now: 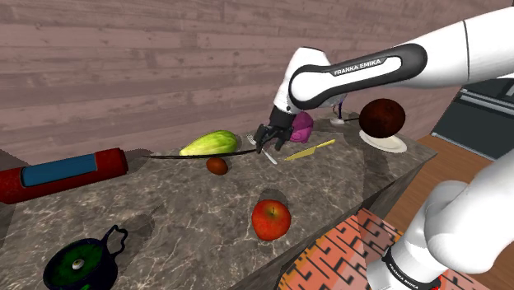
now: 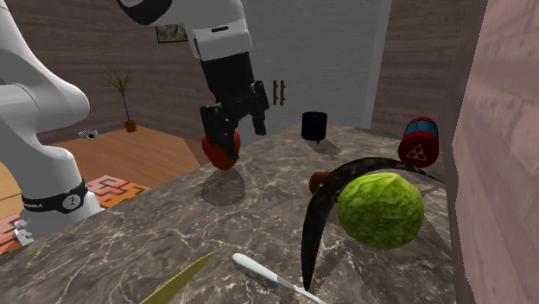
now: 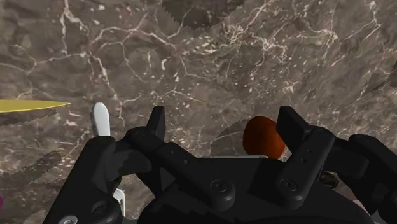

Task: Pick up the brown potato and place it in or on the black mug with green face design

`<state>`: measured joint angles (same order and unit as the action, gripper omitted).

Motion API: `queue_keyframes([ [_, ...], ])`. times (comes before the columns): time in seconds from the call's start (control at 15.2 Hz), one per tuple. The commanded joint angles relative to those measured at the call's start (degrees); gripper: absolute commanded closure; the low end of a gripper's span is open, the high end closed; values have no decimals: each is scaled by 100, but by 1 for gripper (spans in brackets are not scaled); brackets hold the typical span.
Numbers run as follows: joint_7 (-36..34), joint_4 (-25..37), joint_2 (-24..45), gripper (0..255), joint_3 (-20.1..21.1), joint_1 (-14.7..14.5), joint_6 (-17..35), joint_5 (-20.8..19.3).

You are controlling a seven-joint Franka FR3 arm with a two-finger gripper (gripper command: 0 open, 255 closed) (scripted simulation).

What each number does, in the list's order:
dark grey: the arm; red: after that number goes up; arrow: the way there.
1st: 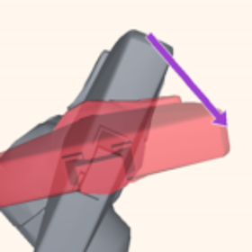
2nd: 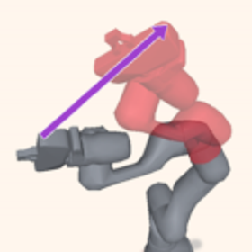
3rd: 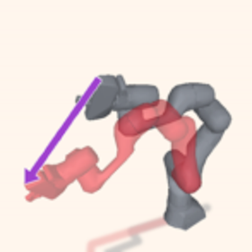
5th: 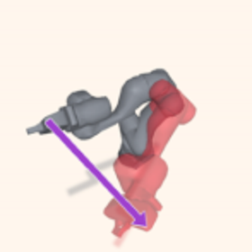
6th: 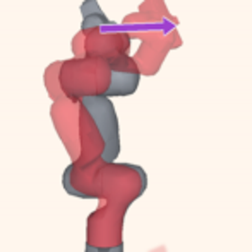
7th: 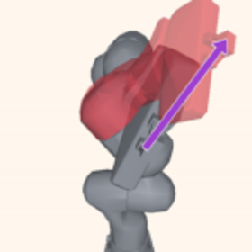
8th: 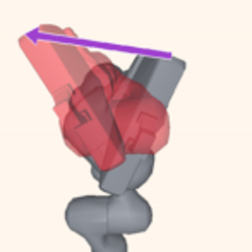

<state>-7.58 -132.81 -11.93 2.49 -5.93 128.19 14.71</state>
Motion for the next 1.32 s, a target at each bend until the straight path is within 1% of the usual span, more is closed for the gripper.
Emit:
queue_keyframes([
  [0.0,95,197,387,0,-6,-59,219,230],
  [0.33,325,858,1428,0,64,-183,657,824],
  [0.73,564,1898,2679,0,245,-233,952,1459],
  [1.25,639,2016,3180,0,350,-320,1374,1589],
])
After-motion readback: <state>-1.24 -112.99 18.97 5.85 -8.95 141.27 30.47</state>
